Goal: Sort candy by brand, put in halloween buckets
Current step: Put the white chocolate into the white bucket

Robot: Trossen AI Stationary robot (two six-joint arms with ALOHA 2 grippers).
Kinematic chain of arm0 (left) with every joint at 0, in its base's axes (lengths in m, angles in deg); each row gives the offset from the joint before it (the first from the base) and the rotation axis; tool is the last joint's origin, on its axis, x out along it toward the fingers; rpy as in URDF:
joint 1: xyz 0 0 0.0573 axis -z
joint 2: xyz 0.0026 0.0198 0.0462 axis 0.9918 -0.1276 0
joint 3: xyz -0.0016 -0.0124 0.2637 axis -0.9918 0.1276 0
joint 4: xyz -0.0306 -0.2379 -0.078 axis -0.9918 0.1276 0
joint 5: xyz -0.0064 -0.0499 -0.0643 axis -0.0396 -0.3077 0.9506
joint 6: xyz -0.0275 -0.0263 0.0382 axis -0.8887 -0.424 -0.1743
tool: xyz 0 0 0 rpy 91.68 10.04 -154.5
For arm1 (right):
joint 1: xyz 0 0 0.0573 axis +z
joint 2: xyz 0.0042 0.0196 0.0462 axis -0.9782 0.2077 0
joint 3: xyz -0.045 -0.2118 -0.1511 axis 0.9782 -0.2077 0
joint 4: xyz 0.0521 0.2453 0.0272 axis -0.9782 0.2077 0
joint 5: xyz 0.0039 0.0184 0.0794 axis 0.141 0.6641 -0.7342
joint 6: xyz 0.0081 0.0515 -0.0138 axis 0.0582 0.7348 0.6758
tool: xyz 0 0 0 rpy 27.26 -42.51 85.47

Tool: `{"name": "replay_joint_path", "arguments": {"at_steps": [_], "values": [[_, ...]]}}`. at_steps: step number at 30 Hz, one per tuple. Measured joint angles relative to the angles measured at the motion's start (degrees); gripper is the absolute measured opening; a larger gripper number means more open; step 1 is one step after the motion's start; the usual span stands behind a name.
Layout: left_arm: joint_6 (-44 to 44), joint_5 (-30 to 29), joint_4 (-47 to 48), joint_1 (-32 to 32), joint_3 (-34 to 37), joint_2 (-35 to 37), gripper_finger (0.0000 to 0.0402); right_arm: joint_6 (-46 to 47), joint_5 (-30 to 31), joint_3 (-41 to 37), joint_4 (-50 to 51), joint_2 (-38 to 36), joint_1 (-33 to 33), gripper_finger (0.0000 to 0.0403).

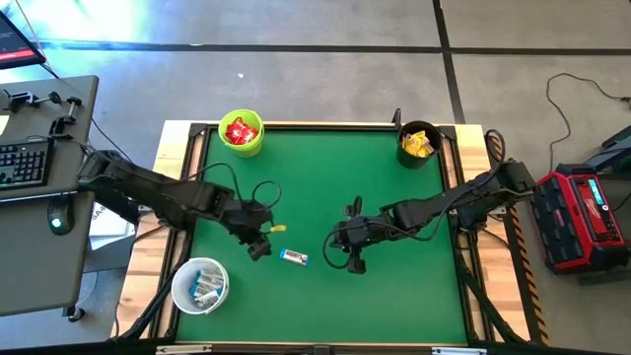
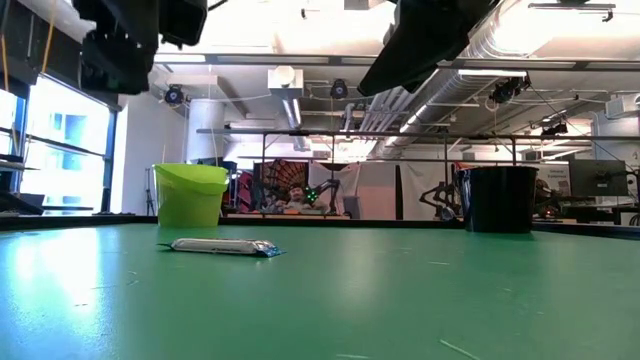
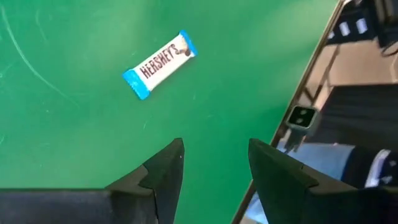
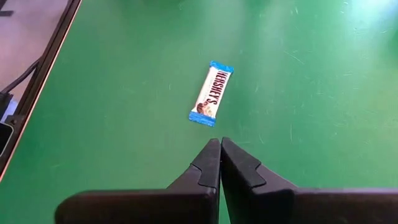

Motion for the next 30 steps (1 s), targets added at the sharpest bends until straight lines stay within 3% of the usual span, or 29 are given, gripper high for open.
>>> {"name": "replay_joint_path", "arguments": {"at_steps": [13,21,30], "values": [[7.6,0.8,-3.0,-0.6,0.6,-7.4,0.0173,-0.2,0.0,0.0,1.4,0.0,0.1,0.0],[1.3,1.8,-20.3,-0.7,12.4,-6.8,0.0173,-1.3,-0.1,0.0,1.5,0.0,0.1,0.0],[-2.4,5.5,-27.9,-2.4,18.7,-6.7,0.0173,-7.9,-5.1,0.1,-1.6,5.2,0.1,0.0]]}}
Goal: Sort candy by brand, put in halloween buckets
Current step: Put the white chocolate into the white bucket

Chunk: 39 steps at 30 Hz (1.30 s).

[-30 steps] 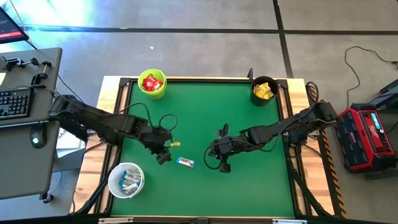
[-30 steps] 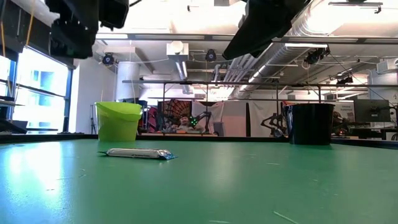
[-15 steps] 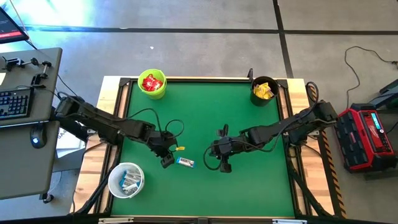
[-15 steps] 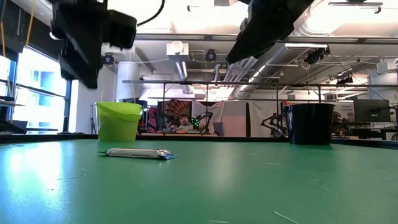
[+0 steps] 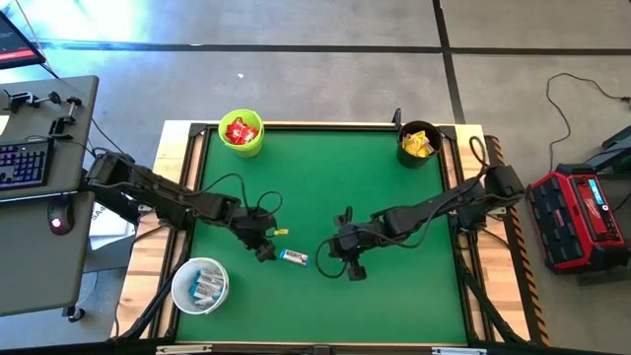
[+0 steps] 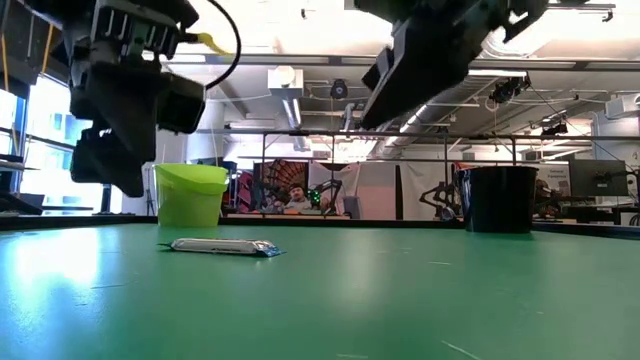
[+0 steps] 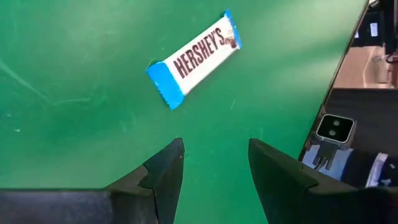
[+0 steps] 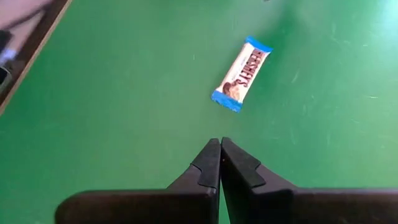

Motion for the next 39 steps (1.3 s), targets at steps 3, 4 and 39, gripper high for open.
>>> {"name": "replay_joint_path", "arguments": {"at_steps": [3,4,39], "values": [[-2.3,-0.1,-2.0,-0.3,2.2,0.0,0.0172,-1.1,-1.0,0.0,-2.1,2.2,-0.4,0.0],[-3.3,-0.2,-2.1,-0.5,2.9,0.0,0.0172,-1.3,-1.9,0.0,-3.2,2.9,-0.6,0.0],[-6.3,0.2,-19.0,-2.7,6.9,-9.9,0.0173,-0.6,-10.9,13.2,-1.3,20.8,-4.1,0.0]]}}
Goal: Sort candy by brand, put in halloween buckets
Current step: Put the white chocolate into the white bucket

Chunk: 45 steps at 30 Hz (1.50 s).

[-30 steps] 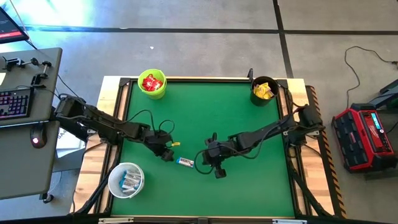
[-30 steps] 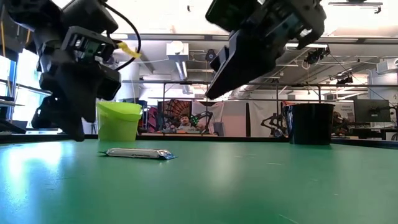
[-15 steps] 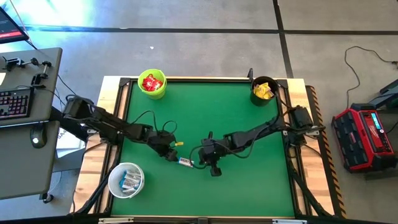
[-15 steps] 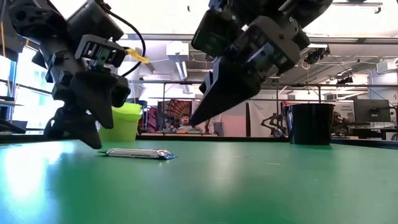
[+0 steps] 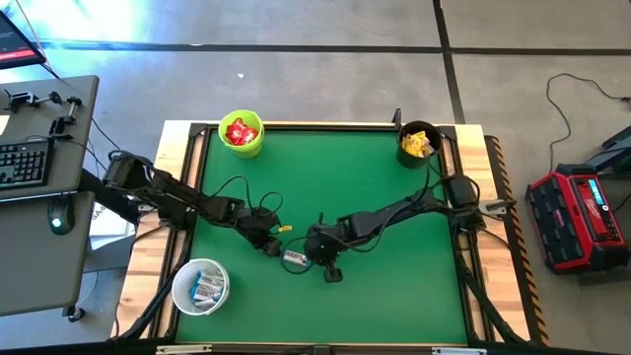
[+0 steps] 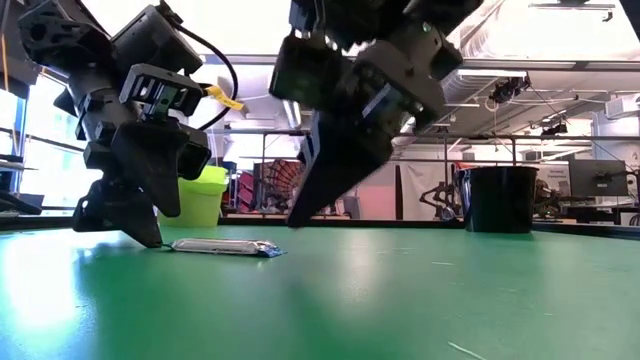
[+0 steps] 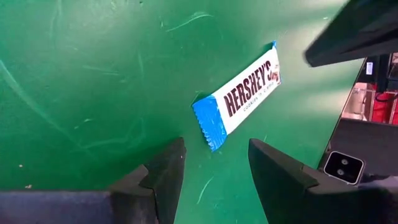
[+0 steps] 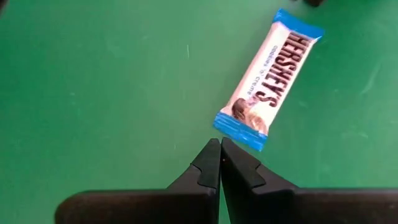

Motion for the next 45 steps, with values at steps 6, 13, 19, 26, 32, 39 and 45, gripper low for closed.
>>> {"name": "replay_joint_path", "arguments": {"at_steps": [6,13,19,26,32,39,45], "values": [[0.4,0.0,-0.2,0.0,0.1,0.0,0.0173,0.9,0.6,0.0,-2.1,2.2,0.0,0.0],[0.4,-0.2,-0.3,0.0,0.1,-0.1,0.0173,0.6,0.5,0.0,-6.2,2.4,-1.6,0.0],[-0.1,-0.3,-0.2,0.1,0.1,-0.1,0.0173,-0.5,-2.1,0.0,-4.9,2.9,-2.5,0.0],[0.2,-0.4,-0.1,0.1,0.1,-0.1,0.0173,-1.5,-3.4,0.1,-3.2,0.0,-1.8,0.0],[0.2,-0.4,-0.2,0.1,0.1,-0.1,0.0173,-1.5,-3.3,0.0,-0.7,0.2,-1.1,0.0],[-0.9,-0.2,-1.4,0.1,0.2,-0.2,0.0173,-2.9,-3.5,-0.1,-0.3,2.0,-1.0,0.0],[-1.5,-0.4,-1.5,0.2,0.2,-0.2,0.0172,-3.5,-2.8,-0.2,-3.0,2.3,-1.2,0.0]]}}
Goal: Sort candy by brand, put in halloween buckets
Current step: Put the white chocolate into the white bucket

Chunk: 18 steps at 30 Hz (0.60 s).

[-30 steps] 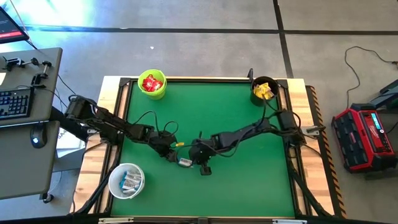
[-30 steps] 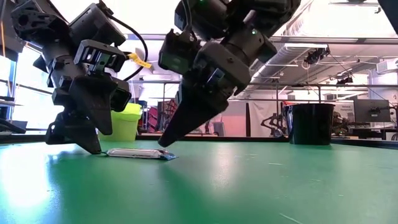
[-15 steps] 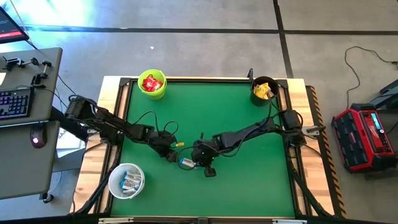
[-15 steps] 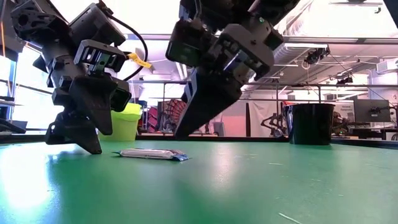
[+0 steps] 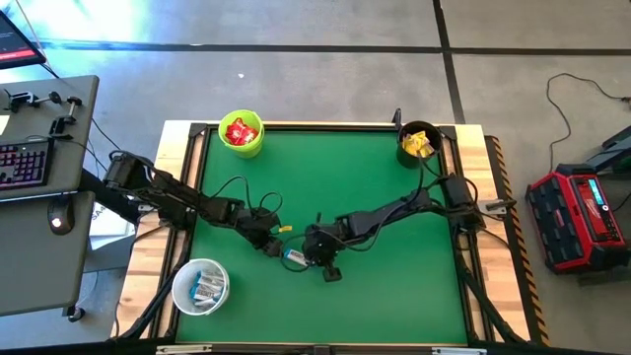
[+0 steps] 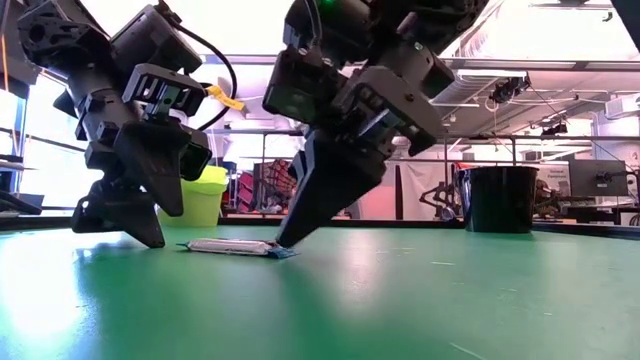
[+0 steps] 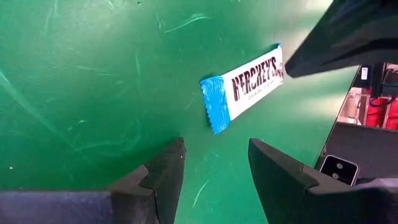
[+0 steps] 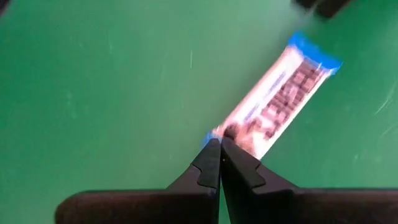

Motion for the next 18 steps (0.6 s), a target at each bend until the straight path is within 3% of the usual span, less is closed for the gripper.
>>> {"name": "replay_joint_path", "arguments": {"at_steps": [7,18], "values": [[0.3,-0.9,-0.1,0.0,0.0,0.0,0.0172,0.4,0.2,0.0,-4.5,0.5,-1.2,0.0],[0.6,-1.1,-0.5,0.0,0.0,0.0,0.0172,-4.5,-1.6,2.3,4.2,-1.9,-0.1,0.0]]}}
